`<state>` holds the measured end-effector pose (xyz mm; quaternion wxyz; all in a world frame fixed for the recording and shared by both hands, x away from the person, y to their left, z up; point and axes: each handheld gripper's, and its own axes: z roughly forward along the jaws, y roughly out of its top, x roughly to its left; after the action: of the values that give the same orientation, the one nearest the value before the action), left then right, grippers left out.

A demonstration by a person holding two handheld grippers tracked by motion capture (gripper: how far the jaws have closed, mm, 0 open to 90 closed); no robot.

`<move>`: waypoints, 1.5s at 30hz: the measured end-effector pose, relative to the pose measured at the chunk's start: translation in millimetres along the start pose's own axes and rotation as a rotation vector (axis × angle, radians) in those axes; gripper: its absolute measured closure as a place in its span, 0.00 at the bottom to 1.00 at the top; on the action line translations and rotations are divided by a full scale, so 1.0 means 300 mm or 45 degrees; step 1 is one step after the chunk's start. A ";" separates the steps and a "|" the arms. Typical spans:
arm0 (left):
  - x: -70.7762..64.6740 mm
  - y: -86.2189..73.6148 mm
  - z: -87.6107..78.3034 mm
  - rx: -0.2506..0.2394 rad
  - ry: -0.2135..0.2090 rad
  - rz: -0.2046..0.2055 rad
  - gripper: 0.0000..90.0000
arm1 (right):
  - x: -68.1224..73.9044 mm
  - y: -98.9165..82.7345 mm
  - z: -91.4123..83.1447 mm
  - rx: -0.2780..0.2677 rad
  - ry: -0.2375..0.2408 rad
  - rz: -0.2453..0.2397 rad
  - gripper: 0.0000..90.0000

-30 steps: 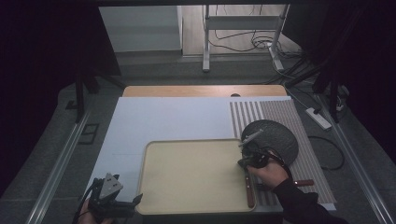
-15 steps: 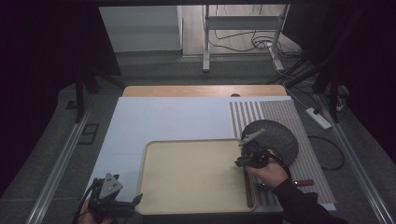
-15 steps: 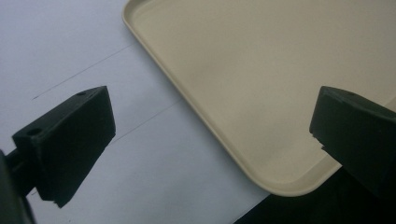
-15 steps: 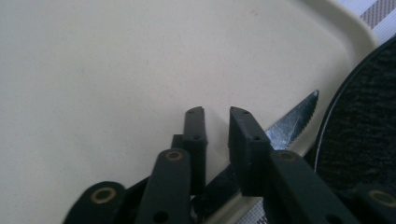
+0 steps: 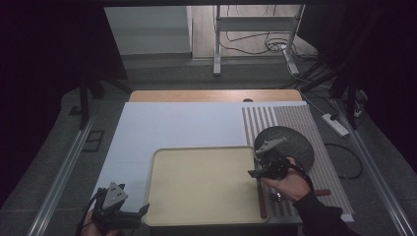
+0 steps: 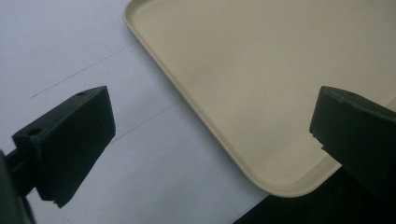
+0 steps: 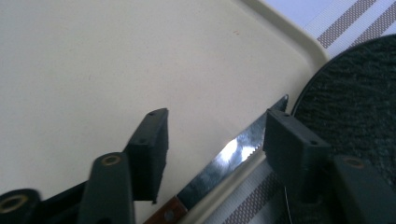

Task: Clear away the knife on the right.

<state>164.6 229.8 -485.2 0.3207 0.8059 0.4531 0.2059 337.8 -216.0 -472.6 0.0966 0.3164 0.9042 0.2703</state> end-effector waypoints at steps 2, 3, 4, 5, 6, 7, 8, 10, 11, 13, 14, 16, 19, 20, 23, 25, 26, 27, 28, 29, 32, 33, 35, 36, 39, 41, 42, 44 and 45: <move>0.002 -0.001 -0.001 -0.002 -0.004 -0.006 0.00 | -0.004 -0.008 -0.012 -0.007 0.002 0.013 0.40; 0.003 -0.001 -0.002 -0.003 -0.006 -0.011 0.00 | -0.005 -0.011 -0.016 -0.012 0.005 0.019 0.38; 0.004 -0.002 -0.002 -0.004 -0.008 -0.014 0.00 | -0.007 -0.014 -0.024 -0.018 0.004 0.025 0.35; 0.006 -0.002 -0.002 -0.010 -0.010 -0.018 0.00 | -0.008 -0.016 -0.028 -0.025 0.007 0.029 0.34; 0.008 -0.003 -0.003 -0.014 -0.013 -0.026 0.00 | -0.008 -0.020 -0.035 -0.031 0.005 0.036 0.32; 0.010 -0.004 -0.005 -0.017 -0.017 -0.034 0.00 | -0.008 -0.024 -0.042 -0.038 0.003 0.039 0.31; 0.014 -0.006 -0.006 -0.023 -0.020 -0.046 0.00 | -0.009 -0.028 -0.049 -0.046 0.002 0.040 0.29; 0.022 -0.008 -0.008 -0.035 -0.030 -0.073 0.00 | -0.010 -0.038 -0.064 -0.064 0.004 0.045 0.28; 0.025 -0.009 -0.009 -0.039 -0.034 -0.084 0.00 | -0.010 -0.044 -0.071 -0.071 0.001 0.048 0.27; 0.027 -0.010 -0.010 -0.043 -0.034 -0.092 0.00 | -0.011 -0.055 -0.084 -0.085 0.001 0.050 0.26; 0.027 -0.010 -0.010 -0.041 -0.034 -0.092 0.00 | -0.011 -0.061 -0.091 -0.093 0.003 0.056 0.26; 0.025 -0.009 -0.009 -0.039 -0.033 -0.089 0.00 | -0.014 -0.072 -0.103 -0.102 -0.001 0.066 0.25; 0.026 -0.009 -0.009 -0.039 -0.030 -0.091 0.00 | -0.017 -0.092 -0.119 -0.119 -0.004 0.080 0.24; 0.026 -0.009 -0.009 -0.039 -0.031 -0.093 0.00 | -0.018 -0.098 -0.125 -0.123 -0.003 0.087 0.24; 0.026 -0.009 -0.009 -0.039 -0.031 -0.094 0.00 | -0.025 -0.121 -0.140 -0.138 0.003 0.111 0.23; 0.025 -0.008 -0.008 -0.036 -0.031 -0.091 0.00 | -0.028 -0.136 -0.150 -0.147 0.004 0.127 0.21; 0.024 -0.008 -0.008 -0.034 -0.031 -0.088 0.00 | -0.030 -0.144 -0.155 -0.150 0.003 0.132 0.20; 0.024 -0.008 -0.008 -0.033 -0.031 -0.087 0.00 | -0.030 -0.151 -0.160 -0.153 0.002 0.139 0.20; 0.024 -0.008 -0.008 -0.032 -0.031 -0.086 0.00 | -0.031 -0.157 -0.165 -0.157 0.000 0.142 0.19; 0.024 -0.008 -0.008 -0.032 -0.031 -0.085 0.00 | -0.031 -0.166 -0.173 -0.162 -0.003 0.150 0.18; 0.023 -0.008 -0.008 -0.033 -0.031 -0.085 0.00 | -0.034 -0.186 -0.187 -0.172 -0.010 0.165 0.15; 0.023 -0.007 -0.008 -0.032 -0.030 -0.084 0.00 | -0.035 -0.194 -0.193 -0.173 -0.014 0.171 0.14; 0.022 -0.007 -0.008 -0.032 -0.029 -0.080 0.00 | -0.038 -0.209 -0.204 -0.188 -0.016 0.186 0.11; 0.021 -0.007 -0.007 -0.032 -0.030 -0.078 0.00 | -0.039 -0.216 -0.210 -0.193 -0.024 0.194 0.10; 0.021 -0.007 -0.007 -0.031 -0.030 -0.075 0.00 | -0.044 -0.239 -0.227 -0.211 -0.052 0.221 0.08; 0.021 -0.007 -0.007 -0.031 -0.030 -0.075 0.00 | -0.048 -0.255 -0.237 -0.219 -0.074 0.236 0.07; 0.021 -0.007 -0.007 -0.031 -0.030 -0.075 0.00 | -0.050 -0.264 -0.241 -0.223 -0.092 0.247 0.07; 0.021 -0.007 -0.007 -0.031 -0.030 -0.074 0.00 | -0.053 -0.281 -0.248 -0.235 -0.121 0.271 0.07; 0.021 -0.007 -0.007 -0.031 -0.030 -0.075 0.00 | -0.056 -0.289 -0.251 -0.240 -0.133 0.277 0.07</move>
<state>165.2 236.7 -484.7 0.3416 0.7907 0.4702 0.1923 279.8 -315.4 -457.3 0.1429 0.4159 0.8289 0.3459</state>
